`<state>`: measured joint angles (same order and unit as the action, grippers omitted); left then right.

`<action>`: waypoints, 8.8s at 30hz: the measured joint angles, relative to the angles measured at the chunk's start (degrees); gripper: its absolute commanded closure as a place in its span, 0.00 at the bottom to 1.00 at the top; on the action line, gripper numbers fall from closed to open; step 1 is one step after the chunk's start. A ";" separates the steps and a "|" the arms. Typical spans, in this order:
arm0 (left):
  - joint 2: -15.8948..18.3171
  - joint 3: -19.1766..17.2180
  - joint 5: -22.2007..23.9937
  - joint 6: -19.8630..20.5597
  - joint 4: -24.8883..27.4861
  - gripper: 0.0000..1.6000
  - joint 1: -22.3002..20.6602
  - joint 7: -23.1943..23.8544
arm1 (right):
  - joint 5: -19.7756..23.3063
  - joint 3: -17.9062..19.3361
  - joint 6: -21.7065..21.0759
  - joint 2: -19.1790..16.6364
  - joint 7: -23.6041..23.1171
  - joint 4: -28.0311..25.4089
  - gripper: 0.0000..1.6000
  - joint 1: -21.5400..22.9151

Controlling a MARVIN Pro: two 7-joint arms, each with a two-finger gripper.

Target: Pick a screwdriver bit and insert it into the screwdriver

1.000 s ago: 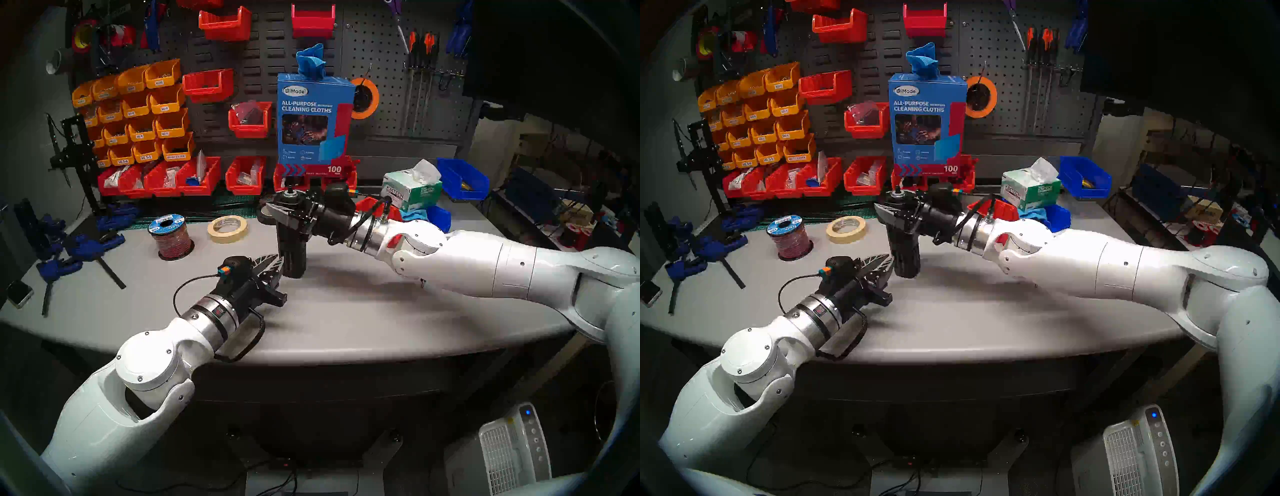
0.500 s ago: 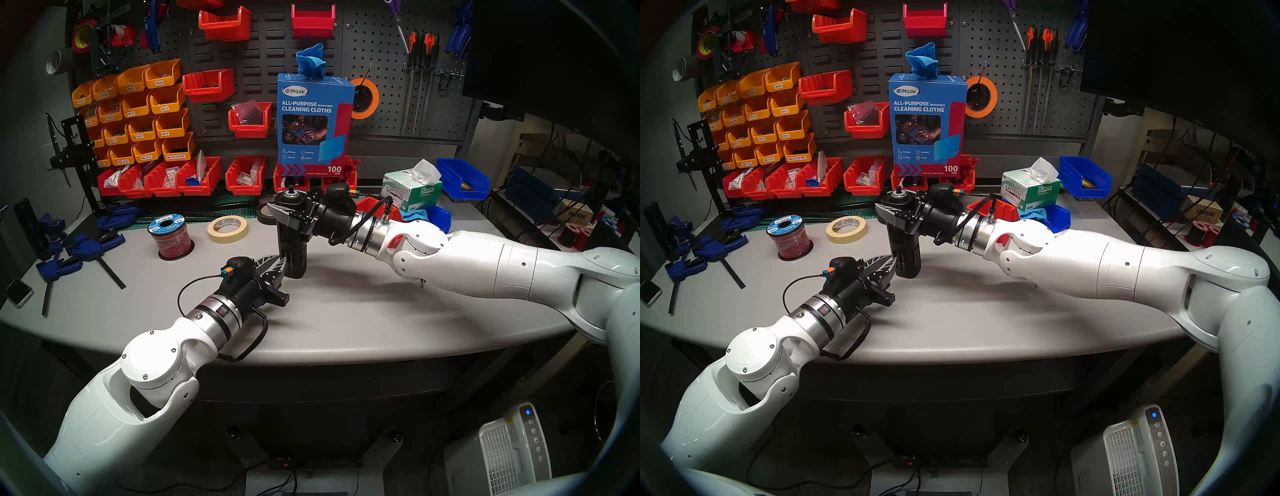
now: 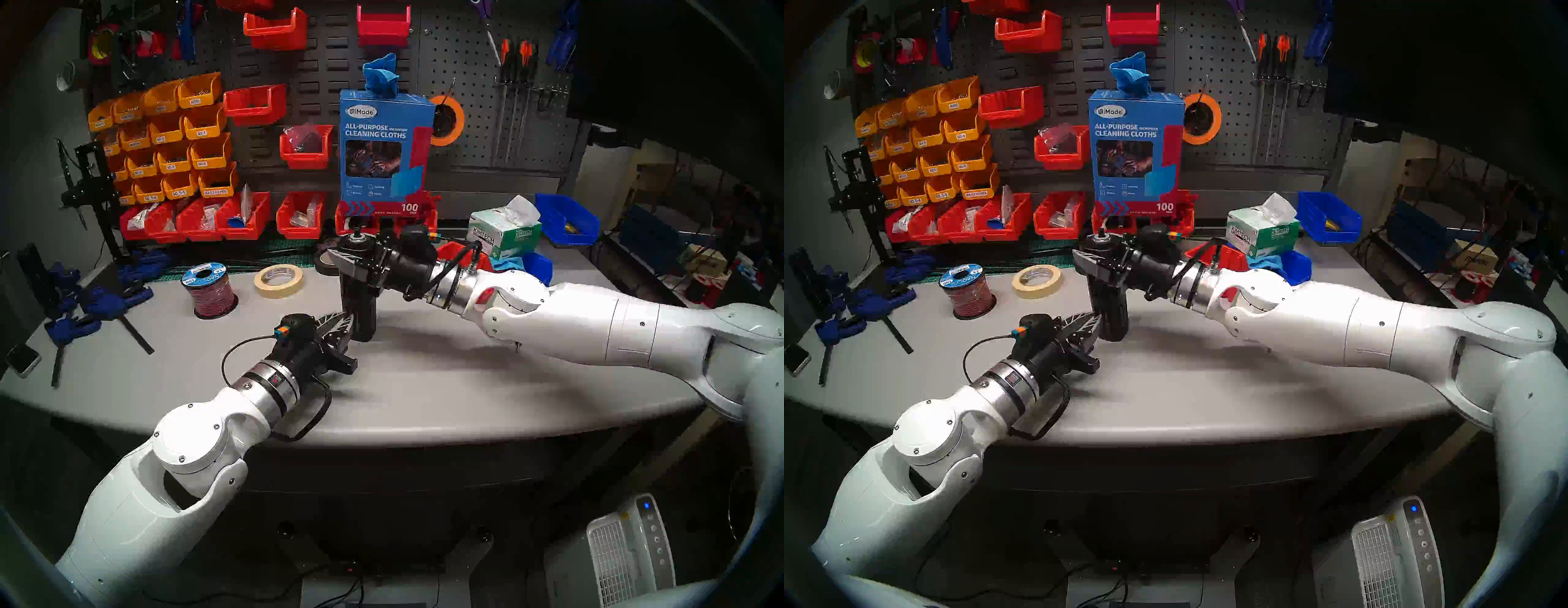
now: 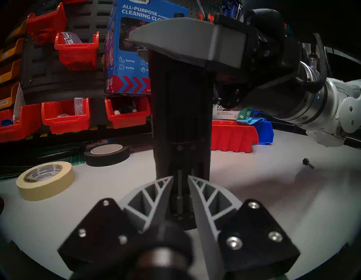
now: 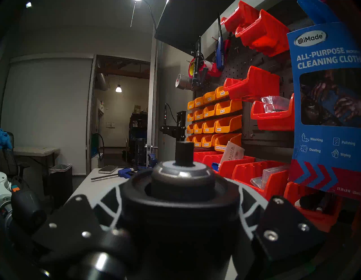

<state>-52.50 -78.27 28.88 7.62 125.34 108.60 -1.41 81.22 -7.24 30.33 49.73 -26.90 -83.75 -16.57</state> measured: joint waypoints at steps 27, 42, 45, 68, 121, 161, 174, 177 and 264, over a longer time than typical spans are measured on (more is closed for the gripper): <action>-1.51 1.27 -1.52 0.99 -1.14 0.53 -1.32 -0.52 | 1.07 -0.15 0.02 -0.21 -0.98 -0.02 0.65 -0.01; -2.60 2.62 -3.90 2.03 -0.84 0.56 -1.43 -3.01 | 1.05 -0.26 0.12 -0.66 -0.53 -0.66 0.65 0.00; -2.84 2.96 -4.48 2.35 -0.69 0.56 -1.50 -3.66 | 0.95 -0.28 0.16 -0.73 -0.40 -0.77 0.65 0.00; -4.82 4.29 -6.13 4.11 -0.38 1.00 -2.33 -6.28 | 0.82 -0.27 0.32 -0.95 -0.40 -0.92 0.64 0.00; 3.55 -14.41 3.10 3.03 11.04 1.00 11.40 1.57 | 3.16 -0.33 0.38 0.11 -3.67 2.22 0.66 0.01; 22.46 -33.78 25.74 13.47 5.70 1.00 -2.29 25.16 | 5.87 -0.44 -4.27 0.20 -11.22 2.80 0.70 1.31; 29.17 -28.33 31.46 10.15 0.79 1.00 -9.44 28.39 | 6.50 -0.40 -6.50 -0.73 -15.51 2.71 0.72 2.01; 30.21 -26.74 32.50 9.48 0.05 1.00 -10.85 28.72 | 6.54 -0.42 -6.88 -0.87 -16.29 2.63 0.72 2.15; 38.88 -10.56 36.42 10.86 -4.07 1.00 -29.65 34.09 | 6.25 -0.43 -10.35 0.15 -20.36 1.99 0.72 3.14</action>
<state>-13.62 -88.83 65.30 18.48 121.27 78.95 32.68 87.47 -7.67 19.98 49.88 -47.26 -81.75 -13.43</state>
